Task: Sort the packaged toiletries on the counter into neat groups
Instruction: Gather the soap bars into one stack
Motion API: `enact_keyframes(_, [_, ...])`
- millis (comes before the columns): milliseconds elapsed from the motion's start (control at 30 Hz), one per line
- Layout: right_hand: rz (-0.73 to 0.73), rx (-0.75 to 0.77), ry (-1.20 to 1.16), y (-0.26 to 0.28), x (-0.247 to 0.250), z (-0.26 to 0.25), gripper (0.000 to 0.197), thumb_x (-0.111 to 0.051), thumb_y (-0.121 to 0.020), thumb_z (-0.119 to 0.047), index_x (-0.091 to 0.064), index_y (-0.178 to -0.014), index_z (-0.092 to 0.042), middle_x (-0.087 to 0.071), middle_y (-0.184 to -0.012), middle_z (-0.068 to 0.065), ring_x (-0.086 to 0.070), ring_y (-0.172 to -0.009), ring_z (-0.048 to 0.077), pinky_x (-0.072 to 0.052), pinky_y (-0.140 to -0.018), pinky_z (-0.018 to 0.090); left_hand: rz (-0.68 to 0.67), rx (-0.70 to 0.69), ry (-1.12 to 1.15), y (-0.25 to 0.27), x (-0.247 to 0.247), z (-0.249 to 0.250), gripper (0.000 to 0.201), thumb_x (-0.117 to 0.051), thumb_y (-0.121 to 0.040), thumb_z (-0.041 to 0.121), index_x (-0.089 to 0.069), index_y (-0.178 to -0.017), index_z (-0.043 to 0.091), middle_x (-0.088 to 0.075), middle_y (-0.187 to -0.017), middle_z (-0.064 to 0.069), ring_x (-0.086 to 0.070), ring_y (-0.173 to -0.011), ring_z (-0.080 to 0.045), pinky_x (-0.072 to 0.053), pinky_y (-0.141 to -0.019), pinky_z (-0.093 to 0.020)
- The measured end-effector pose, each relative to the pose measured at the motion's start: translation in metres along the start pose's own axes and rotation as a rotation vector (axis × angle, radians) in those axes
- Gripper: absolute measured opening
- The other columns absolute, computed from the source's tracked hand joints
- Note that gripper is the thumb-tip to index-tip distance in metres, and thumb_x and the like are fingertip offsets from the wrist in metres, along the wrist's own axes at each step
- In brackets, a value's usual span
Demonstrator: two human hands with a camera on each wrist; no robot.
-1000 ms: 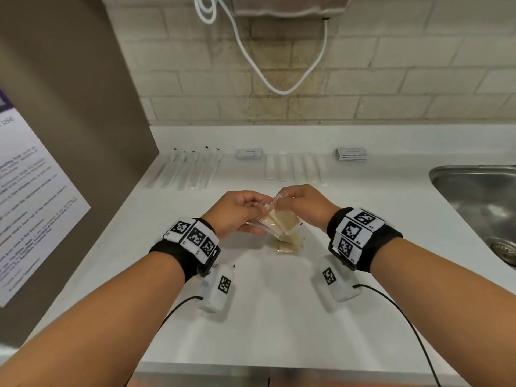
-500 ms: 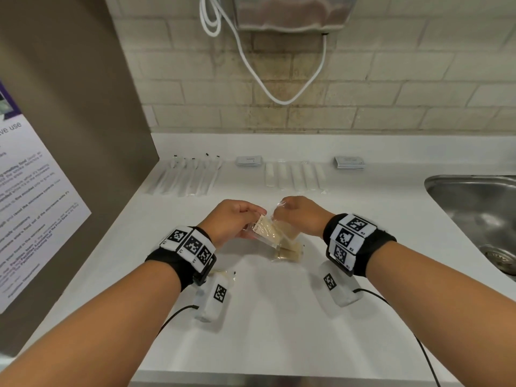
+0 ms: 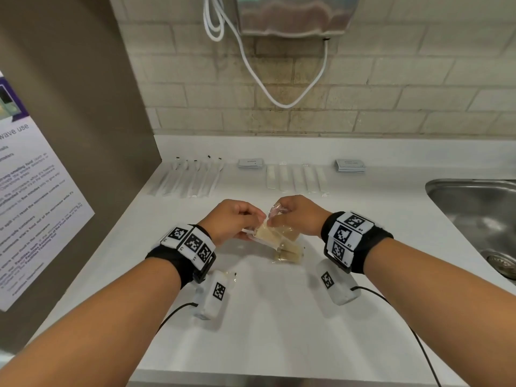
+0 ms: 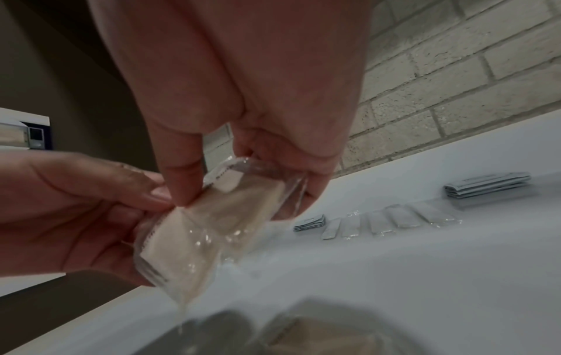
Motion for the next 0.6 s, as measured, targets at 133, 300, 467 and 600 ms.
enact_keyframes(133, [0.025, 0.004, 0.005, -0.003, 0.001, 0.002, 0.022, -0.077, -0.074, -0.015, -0.057, -0.078, -0.023, -0.056, -0.078, -0.007, -0.055, -0.074, 0.011, -0.045, -0.071, 0.025, 0.059, -0.036, -0.004, 0.0, 0.005, 0.003, 0.013, -0.069, -0.083, 0.005, -0.071, -0.096, 0.008, -0.067, -0.083, -0.01, -0.062, -0.067, -0.013, -0.055, -0.075, -0.028])
enact_keyframes(300, [0.075, 0.004, -0.042, -0.007, 0.011, 0.005, 0.03, -0.08, -0.07, -0.013, -0.054, -0.079, -0.023, -0.055, -0.076, -0.005, -0.053, -0.068, 0.013, -0.044, -0.065, 0.025, 0.047, -0.013, 0.092, -0.002, 0.002, -0.002, 0.021, -0.068, -0.085, 0.009, -0.069, -0.105, 0.004, -0.069, -0.095, -0.01, -0.067, -0.085, -0.017, -0.058, -0.088, -0.035])
enact_keyframes(467, [0.076, -0.009, -0.044, -0.01, 0.017, 0.005, 0.028, -0.078, -0.074, -0.013, -0.053, -0.082, -0.021, -0.059, -0.09, 0.0, -0.055, -0.08, 0.014, -0.041, -0.064, 0.021, 0.007, -0.009, 0.066, -0.003, -0.002, -0.002, 0.02, -0.067, -0.086, 0.009, -0.068, -0.105, 0.005, -0.069, -0.099, -0.012, -0.067, -0.088, -0.018, -0.056, -0.091, -0.038])
enact_keyframes(600, [0.041, -0.031, -0.045, -0.014, 0.014, 0.01, 0.028, -0.078, -0.074, -0.015, -0.053, -0.084, -0.023, -0.06, -0.097, 0.003, -0.057, -0.086, 0.018, -0.043, -0.069, 0.023, 0.017, -0.038, 0.044, -0.006, -0.001, 0.001, 0.023, -0.066, -0.088, 0.016, -0.069, -0.107, 0.003, -0.069, -0.103, -0.018, -0.065, -0.091, -0.019, -0.059, -0.084, -0.032])
Point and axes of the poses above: each hand's wrist, its own y-axis away from the middle knuckle, its own x-axis out of the back of the hand, z = x × y, the point moved 10 cm from there along -y, towards the middle knuckle
